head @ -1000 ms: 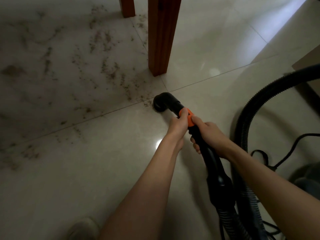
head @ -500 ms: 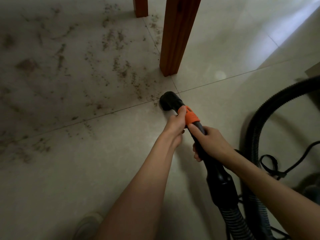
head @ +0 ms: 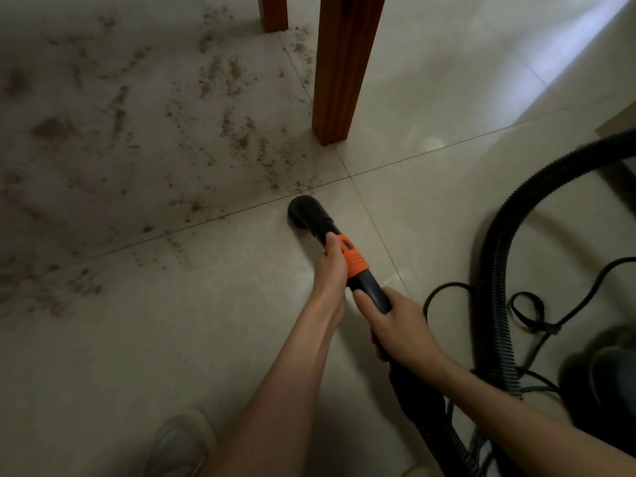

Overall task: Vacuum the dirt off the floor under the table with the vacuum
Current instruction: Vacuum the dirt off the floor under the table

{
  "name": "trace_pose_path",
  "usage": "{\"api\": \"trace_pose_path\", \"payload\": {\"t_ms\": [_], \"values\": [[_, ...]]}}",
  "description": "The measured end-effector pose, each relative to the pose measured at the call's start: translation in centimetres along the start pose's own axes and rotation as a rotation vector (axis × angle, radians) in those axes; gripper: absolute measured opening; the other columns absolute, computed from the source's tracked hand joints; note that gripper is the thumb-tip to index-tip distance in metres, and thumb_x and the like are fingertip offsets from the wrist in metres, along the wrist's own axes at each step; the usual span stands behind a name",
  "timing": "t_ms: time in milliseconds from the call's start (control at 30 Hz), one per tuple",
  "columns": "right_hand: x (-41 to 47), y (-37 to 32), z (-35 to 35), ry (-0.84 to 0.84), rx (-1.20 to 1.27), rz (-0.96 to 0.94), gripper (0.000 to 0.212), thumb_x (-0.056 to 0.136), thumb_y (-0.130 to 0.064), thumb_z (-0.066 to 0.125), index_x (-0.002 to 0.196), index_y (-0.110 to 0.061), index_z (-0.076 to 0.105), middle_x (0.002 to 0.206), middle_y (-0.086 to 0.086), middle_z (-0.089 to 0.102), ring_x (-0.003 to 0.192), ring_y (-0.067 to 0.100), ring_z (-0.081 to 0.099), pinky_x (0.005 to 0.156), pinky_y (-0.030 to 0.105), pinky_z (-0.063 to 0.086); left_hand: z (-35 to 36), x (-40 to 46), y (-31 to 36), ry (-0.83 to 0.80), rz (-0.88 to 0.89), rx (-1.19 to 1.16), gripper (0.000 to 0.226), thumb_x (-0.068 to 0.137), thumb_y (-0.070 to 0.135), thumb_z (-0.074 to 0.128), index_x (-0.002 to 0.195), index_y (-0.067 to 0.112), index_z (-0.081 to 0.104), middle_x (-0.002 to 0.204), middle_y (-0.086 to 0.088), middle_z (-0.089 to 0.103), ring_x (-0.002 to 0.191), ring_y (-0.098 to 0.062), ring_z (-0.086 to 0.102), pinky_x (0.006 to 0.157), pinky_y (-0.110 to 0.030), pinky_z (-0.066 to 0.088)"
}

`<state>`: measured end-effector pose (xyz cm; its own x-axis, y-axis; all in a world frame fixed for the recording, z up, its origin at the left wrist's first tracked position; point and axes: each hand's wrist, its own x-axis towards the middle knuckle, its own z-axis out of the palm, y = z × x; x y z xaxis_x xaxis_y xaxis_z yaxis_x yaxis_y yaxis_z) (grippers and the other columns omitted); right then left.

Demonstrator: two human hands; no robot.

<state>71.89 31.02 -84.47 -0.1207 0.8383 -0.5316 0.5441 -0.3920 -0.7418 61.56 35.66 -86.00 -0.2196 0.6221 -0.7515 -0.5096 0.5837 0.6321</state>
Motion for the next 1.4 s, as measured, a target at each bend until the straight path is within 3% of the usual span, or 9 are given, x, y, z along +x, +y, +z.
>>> {"api": "trace_pose_path", "payload": {"t_ms": [133, 300, 400, 567, 767, 967, 1100, 1400], "values": [[-0.2, 0.1, 1.5, -0.030, -0.132, -0.041, 0.036, 0.088, -0.049, 0.055, 0.094, -0.014, 0.054, 0.070, 0.009, 0.059, 0.051, 0.019, 0.057, 0.047, 0.033, 0.053, -1.7, 0.1, 0.0, 0.055, -0.004, -0.104, 0.042, 0.098, 0.047, 0.034, 0.094, 0.010, 0.054, 0.078, -0.007, 0.056, 0.070, -0.017, 0.056, 0.065, -0.029, 0.048], [-0.1, -0.3, 2.4, -0.019, -0.218, -0.079, 0.041, 0.089, -0.053, 0.050, 0.101, -0.014, 0.053, 0.076, 0.008, 0.061, 0.063, 0.025, 0.063, 0.060, 0.043, 0.057, -2.4, 0.4, 0.5, 0.075, 0.003, -0.150, 0.037, 0.099, 0.042, 0.036, 0.084, 0.012, 0.052, 0.076, -0.008, 0.054, 0.066, -0.017, 0.054, 0.062, -0.029, 0.046], [0.2, -0.5, 2.1, -0.016, -0.152, -0.082, 0.040, 0.088, -0.051, 0.052, 0.101, -0.014, 0.054, 0.074, 0.009, 0.061, 0.059, 0.024, 0.062, 0.057, 0.040, 0.057, -2.0, 0.7, 0.9, 0.072, 0.009, -0.110, 0.039, 0.099, 0.044, 0.035, 0.093, 0.010, 0.053, 0.079, -0.008, 0.054, 0.068, -0.017, 0.054, 0.061, -0.029, 0.047], [1.1, -0.5, 0.8, -0.085, -0.072, -0.037, 0.033, 0.090, -0.048, 0.055, 0.102, -0.017, 0.052, 0.071, 0.006, 0.063, 0.050, 0.014, 0.059, 0.048, 0.022, 0.048, -0.8, 1.7, 1.8, 0.007, -0.003, -0.052, 0.044, 0.098, 0.046, 0.034, 0.103, 0.007, 0.052, 0.078, -0.008, 0.055, 0.066, -0.018, 0.055, 0.057, -0.028, 0.048], [1.8, -1.3, 0.9, -0.074, -0.109, -0.042, 0.039, 0.091, -0.054, 0.046, 0.101, -0.017, 0.050, 0.073, 0.007, 0.064, 0.051, 0.020, 0.065, 0.052, 0.032, 0.056, -0.3, 3.2, 3.7, 0.009, 0.002, -0.027, 0.039, 0.098, 0.045, 0.036, 0.085, 0.012, 0.050, 0.075, -0.009, 0.054, 0.062, -0.017, 0.053, 0.056, -0.028, 0.045], [2.7, -2.4, 2.3, -0.151, -0.176, -0.083, 0.042, 0.091, -0.057, 0.044, 0.100, -0.016, 0.048, 0.075, 0.006, 0.060, 0.050, 0.019, 0.062, 0.051, 0.033, 0.057, -2.6, 4.4, 3.9, 0.149, 0.035, -0.049, 0.042, 0.096, 0.048, 0.038, 0.100, 0.009, 0.053, 0.076, -0.008, 0.055, 0.066, -0.019, 0.055, 0.059, -0.029, 0.046], [3.5, -3.4, 3.6, -0.185, -0.213, -0.118, 0.041, 0.091, -0.057, 0.044, 0.099, -0.016, 0.047, 0.073, 0.005, 0.059, 0.053, 0.021, 0.064, 0.053, 0.034, 0.057, -4.5, 5.1, 4.7, 0.183, 0.059, -0.074, 0.040, 0.097, 0.048, 0.036, 0.089, 0.011, 0.052, 0.078, -0.009, 0.055, 0.069, -0.019, 0.055, 0.061, -0.030, 0.047], [5.5, -4.2, 3.7, -0.123, -0.353, -0.146, 0.049, 0.091, -0.060, 0.040, 0.108, -0.015, 0.047, 0.082, 0.008, 0.063, 0.066, 0.024, 0.066, 0.065, 0.042, 0.058, -4.2, 7.3, 6.0, 0.131, 0.040, -0.123, 0.039, 0.095, 0.048, 0.040, 0.087, 0.012, 0.053, 0.075, -0.009, 0.056, 0.066, -0.019, 0.054, 0.061, -0.030, 0.046]]}}
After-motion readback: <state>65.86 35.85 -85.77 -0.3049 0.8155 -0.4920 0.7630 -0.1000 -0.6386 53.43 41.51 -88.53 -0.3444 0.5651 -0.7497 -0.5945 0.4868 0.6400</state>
